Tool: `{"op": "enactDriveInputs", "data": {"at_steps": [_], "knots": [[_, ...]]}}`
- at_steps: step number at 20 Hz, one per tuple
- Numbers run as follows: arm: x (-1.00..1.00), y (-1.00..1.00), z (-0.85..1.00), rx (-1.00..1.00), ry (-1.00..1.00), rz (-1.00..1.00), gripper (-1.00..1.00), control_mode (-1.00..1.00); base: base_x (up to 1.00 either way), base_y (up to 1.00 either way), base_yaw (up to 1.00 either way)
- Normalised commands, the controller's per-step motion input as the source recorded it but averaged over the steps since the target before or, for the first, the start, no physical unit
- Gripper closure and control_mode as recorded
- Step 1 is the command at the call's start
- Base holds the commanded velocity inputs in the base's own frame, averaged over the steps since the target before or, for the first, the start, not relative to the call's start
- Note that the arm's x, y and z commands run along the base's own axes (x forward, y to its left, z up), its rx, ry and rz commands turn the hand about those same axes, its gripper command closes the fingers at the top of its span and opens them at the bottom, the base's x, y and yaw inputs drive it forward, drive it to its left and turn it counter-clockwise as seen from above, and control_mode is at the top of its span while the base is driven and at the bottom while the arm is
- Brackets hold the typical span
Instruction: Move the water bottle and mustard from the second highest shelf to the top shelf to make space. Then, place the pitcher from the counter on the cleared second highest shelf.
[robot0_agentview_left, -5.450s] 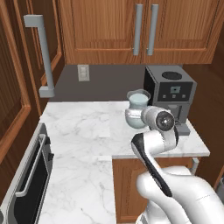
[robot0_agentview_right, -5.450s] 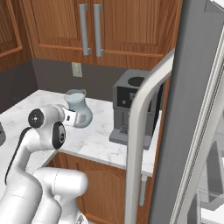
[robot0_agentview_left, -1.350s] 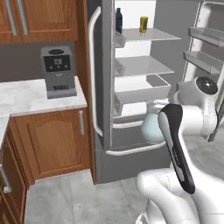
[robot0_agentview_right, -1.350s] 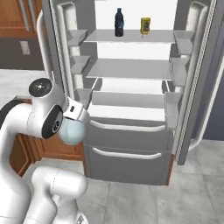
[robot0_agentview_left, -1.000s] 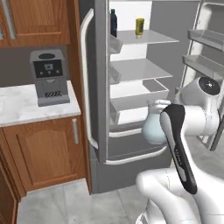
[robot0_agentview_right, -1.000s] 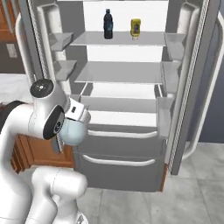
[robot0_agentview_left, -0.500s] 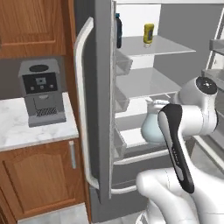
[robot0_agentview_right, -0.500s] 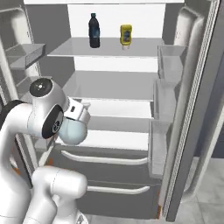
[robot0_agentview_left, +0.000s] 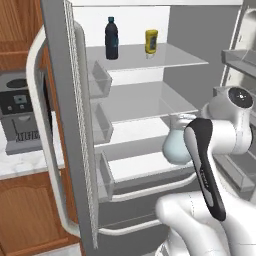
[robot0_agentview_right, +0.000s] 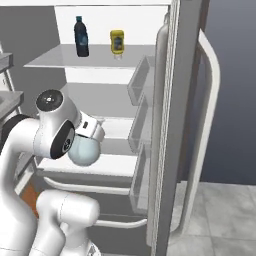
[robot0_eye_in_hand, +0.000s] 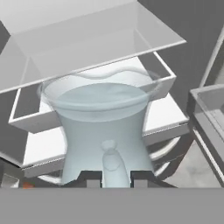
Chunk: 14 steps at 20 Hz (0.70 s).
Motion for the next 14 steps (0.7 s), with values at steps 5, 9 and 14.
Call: {"op": "enactDriveInputs", "data": {"at_steps": [5,9,14], "knots": [[0.0,0.0,0.0,0.0,0.0,0.0,1.0,1.0,0.63,0.0,0.05],[0.0,0.0,0.0,0.0,0.0,0.0,1.0,1.0,0.62,0.0,0.04],[0.11,0.0,-0.11,-0.01,-0.01,0.0,1.0,-1.0,0.29,0.0,0.02]]}}
